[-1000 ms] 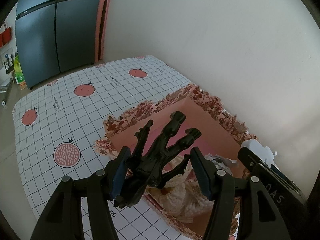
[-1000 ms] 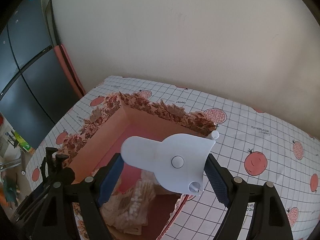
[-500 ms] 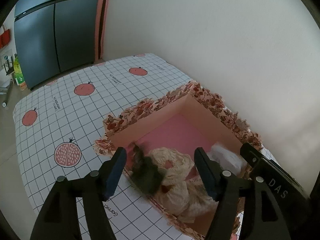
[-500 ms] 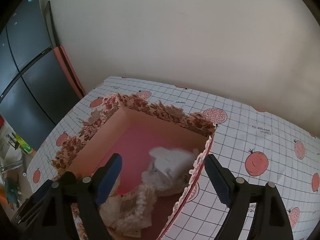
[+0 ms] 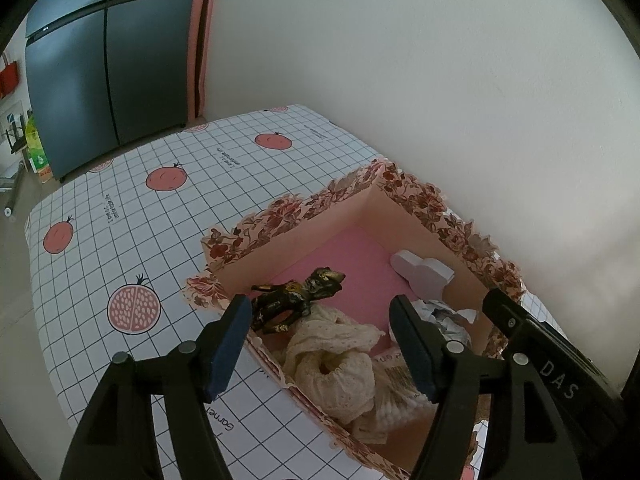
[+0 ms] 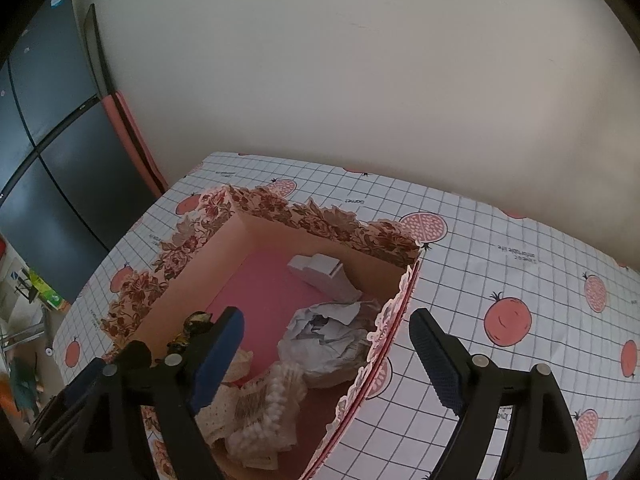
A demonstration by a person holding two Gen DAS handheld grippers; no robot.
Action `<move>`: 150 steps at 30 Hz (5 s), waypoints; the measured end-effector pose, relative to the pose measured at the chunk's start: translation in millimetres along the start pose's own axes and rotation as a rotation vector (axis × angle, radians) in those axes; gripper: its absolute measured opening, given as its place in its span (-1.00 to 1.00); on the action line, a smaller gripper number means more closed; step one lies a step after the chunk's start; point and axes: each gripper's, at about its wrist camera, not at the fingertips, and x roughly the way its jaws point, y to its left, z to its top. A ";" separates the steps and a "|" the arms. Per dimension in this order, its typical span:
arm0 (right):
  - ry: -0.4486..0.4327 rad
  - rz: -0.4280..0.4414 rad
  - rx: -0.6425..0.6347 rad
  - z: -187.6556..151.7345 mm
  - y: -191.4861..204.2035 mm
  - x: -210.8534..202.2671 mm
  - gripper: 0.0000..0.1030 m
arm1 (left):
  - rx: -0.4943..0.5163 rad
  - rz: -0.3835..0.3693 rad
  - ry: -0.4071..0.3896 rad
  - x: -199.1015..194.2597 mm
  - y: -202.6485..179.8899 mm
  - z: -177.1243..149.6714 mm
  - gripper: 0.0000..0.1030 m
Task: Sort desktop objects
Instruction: 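Open both tools to drop the toy figure and white holder into the box, then move both tools away from the box toward the black toy car and green piece, then close the left tool on the black toy car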
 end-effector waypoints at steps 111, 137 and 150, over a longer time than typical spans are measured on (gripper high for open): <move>0.113 -0.363 0.818 -206.7 -239.4 -152.1 0.69 | 0.600 -0.238 0.583 -36.0 -173.0 -221.0 0.40; 0.138 -0.401 0.871 -207.9 -238.1 -133.1 0.71 | 0.768 -0.209 0.722 -20.2 -168.5 -265.3 -0.25; 0.151 -0.406 0.905 -212.5 -239.0 -119.8 0.72 | 0.770 -0.212 0.709 -13.3 -168.3 -266.8 -0.43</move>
